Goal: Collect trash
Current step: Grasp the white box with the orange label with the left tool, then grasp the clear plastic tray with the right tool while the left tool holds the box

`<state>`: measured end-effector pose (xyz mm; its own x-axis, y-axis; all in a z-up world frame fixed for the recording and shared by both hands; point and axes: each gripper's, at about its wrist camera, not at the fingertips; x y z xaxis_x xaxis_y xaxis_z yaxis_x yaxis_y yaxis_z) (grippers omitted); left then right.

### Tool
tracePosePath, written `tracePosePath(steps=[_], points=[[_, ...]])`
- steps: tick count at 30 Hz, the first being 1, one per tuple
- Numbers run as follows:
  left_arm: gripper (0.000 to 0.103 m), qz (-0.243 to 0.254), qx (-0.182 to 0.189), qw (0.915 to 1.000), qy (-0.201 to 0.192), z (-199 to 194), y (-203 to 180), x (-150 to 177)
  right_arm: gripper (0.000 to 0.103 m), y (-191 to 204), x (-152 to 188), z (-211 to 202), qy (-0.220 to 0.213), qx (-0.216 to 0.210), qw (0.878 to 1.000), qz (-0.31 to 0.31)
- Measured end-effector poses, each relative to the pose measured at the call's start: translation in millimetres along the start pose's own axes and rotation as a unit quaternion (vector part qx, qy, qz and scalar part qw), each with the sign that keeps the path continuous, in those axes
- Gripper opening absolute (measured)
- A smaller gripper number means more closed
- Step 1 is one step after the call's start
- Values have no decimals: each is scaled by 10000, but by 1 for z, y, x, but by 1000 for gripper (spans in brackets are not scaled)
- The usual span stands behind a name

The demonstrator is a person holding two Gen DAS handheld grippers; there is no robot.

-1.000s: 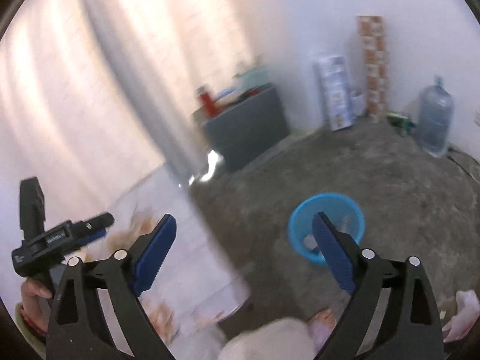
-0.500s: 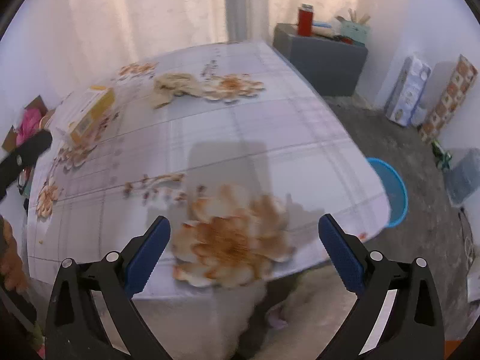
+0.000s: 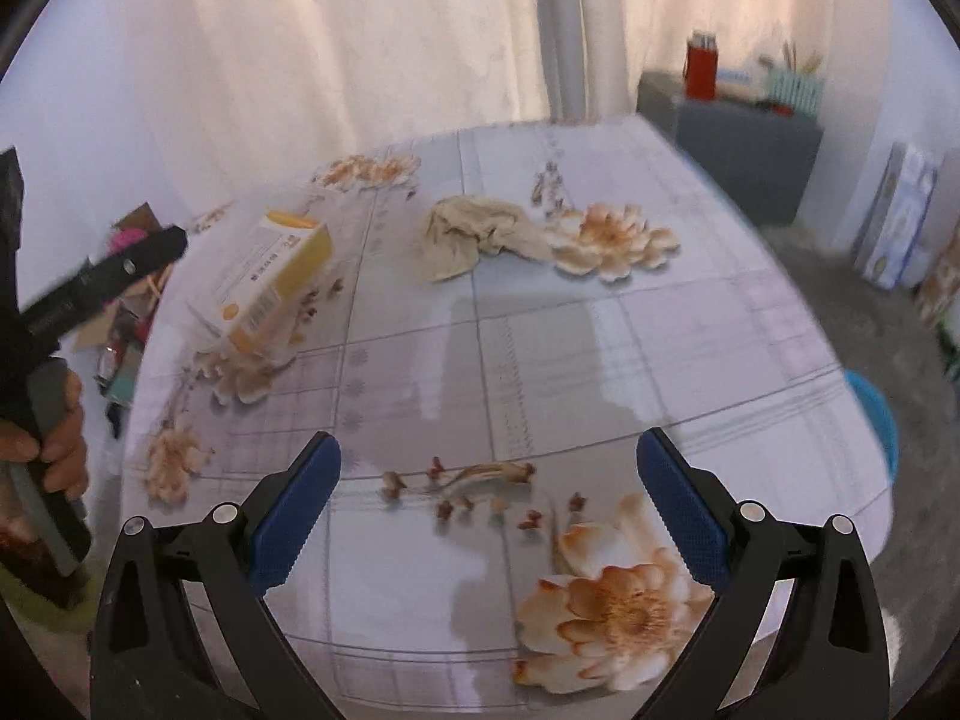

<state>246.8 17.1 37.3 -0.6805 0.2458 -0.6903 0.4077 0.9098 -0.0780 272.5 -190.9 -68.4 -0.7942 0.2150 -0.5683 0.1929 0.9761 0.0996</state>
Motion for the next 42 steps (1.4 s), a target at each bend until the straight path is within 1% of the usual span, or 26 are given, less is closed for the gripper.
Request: tracePosePath(steps=[2, 5, 7, 10, 14, 20, 22, 23, 24, 26, 27, 30, 34, 36, 38, 40, 42], points=[[87, 228, -14, 9995, 209, 13, 0, -4, 95, 2, -3, 4, 101, -77, 9999, 27], [82, 388, -112, 9974, 605, 34, 5, -6, 95, 6, -7, 8, 172, -124, 9998, 69], [82, 549, -80, 9948, 857, 47, 7, -6, 95, 4, -9, 15, 257, -252, 9992, 167], [80, 550, -90, 9910, 1219, 61, 9, -5, 95, 3, -11, 20, 334, -391, 9983, 267], [80, 677, -302, 9875, 1394, 72, 9, -7, 95, 1, -10, 27, 388, -513, 9974, 321], [80, 721, -298, 9815, 1749, 87, 6, -15, 95, -3, -10, 36, 562, -579, 9960, 384], [80, 690, -254, 9770, 2002, 97, 6, -12, 95, -3, -10, 37, 579, -635, 9954, 424], [80, 597, -156, 9760, 2090, 101, 8, -10, 95, -3, -9, 37, 584, -654, 9952, 437], [80, 511, -47, 9762, 2107, 103, 10, -10, 95, -3, -9, 36, 587, -673, 9950, 439], [79, 405, 19, 9748, 2195, 104, 12, -12, 95, -4, -7, 35, 584, -684, 9950, 444], [75, 357, 26, 9747, 2207, 103, 13, -12, 95, -5, -6, 34, 585, -687, 9949, 447], [74, 226, 52, 9753, 2195, 101, 14, -10, 95, -11, -3, 32, 592, -692, 9945, 519], [74, 256, -22, 9771, 2112, 94, 9, -7, 95, -20, 0, 27, 562, -713, 9939, 628], [73, 233, 0, 9786, 2044, 86, 5, -9, 95, -23, 2, 23, 520, -705, 9941, 643], [73, 260, -5, 9816, 1894, 72, 0, -12, 95, -26, 4, 20, 477, -705, 9943, 642], [73, 402, -19, 9864, 1594, 50, -11, -13, 95, -28, 5, 16, 432, -735, 9942, 658], [73, 538, -5, 9891, 1369, 32, -24, -14, 95, -31, 6, 13, 370, -791, 9937, 703]])
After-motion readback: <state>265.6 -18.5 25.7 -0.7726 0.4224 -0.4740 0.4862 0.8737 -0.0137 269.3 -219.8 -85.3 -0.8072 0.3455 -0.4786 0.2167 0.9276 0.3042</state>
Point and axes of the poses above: each gripper's, at about its wrist camera, not at the fingertips, and z roughly the way its jaws point, y to its left, x to its underside, and after that the axes turned 6 degrees about y, right-handed
